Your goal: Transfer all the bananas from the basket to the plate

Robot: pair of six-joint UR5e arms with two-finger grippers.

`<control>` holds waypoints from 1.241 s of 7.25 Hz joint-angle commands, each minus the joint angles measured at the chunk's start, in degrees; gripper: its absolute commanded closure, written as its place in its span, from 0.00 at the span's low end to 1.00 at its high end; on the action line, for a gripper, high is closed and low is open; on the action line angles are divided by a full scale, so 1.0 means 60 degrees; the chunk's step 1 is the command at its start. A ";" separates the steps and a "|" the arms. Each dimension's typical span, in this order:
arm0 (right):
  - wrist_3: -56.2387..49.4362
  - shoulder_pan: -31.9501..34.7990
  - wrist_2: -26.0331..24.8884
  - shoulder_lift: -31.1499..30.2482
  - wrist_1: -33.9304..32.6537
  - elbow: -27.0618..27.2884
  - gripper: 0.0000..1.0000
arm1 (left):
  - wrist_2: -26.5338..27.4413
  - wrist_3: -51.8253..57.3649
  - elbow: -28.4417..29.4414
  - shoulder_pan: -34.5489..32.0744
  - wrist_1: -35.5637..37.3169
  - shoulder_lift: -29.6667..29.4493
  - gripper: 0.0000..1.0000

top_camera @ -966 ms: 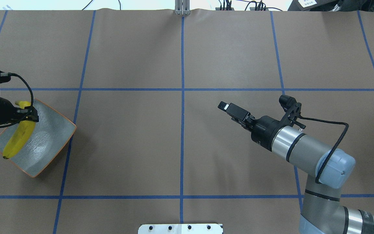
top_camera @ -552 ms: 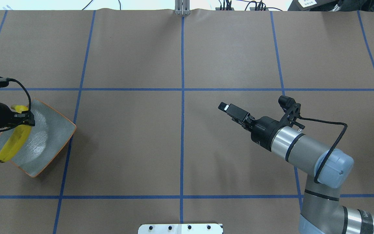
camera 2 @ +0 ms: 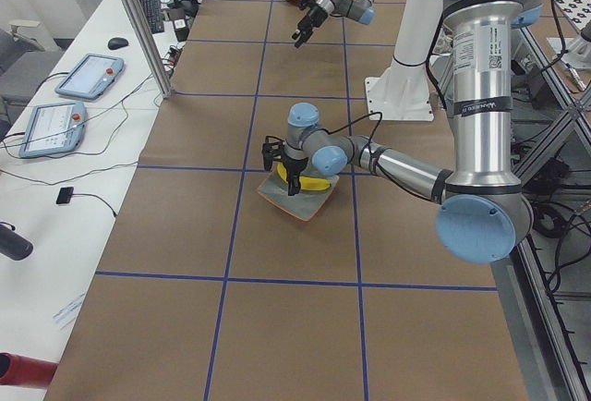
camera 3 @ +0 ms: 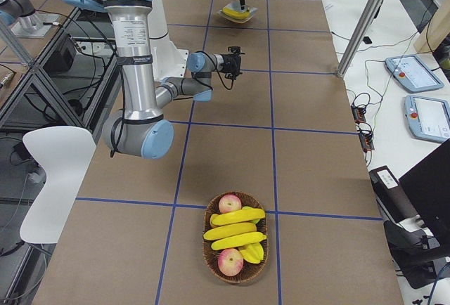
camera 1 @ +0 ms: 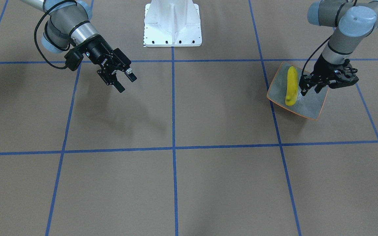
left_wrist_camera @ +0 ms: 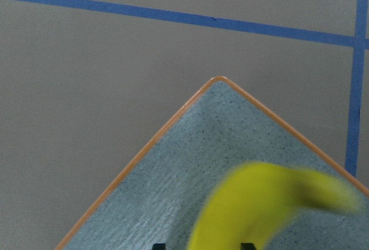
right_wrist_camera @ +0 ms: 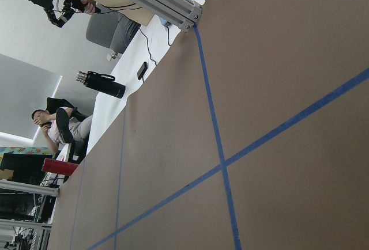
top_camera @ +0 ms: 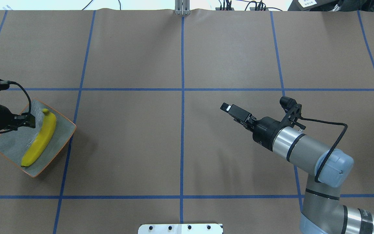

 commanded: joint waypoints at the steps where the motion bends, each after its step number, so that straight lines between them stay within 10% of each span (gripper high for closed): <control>1: -0.0428 0.0439 0.0127 -0.0486 0.0230 -0.0011 0.00 | -0.0187 -0.0035 -0.0252 0.0003 -0.0017 -0.0238 0.14; 3: -0.1439 0.1548 0.1596 -0.1670 0.0670 -0.0011 0.00 | -0.0684 -0.0065 -0.0589 -0.0026 -0.0060 -0.0357 0.08; 5: -0.3863 0.4483 0.5674 -0.2990 0.0583 -0.0156 0.00 | -0.0701 -0.0268 -0.0737 -0.0012 -0.0075 -0.0693 0.01; 7: -0.6801 0.8406 1.0331 -0.2981 0.0509 -0.2094 0.00 | -0.0686 -0.0605 -0.0796 0.0003 -0.0090 -0.0810 0.01; 9: -1.0009 1.0730 1.2076 -0.2995 -0.0334 -0.3886 0.00 | -0.0672 -0.0797 -0.0680 0.0032 -0.0075 -0.0957 0.01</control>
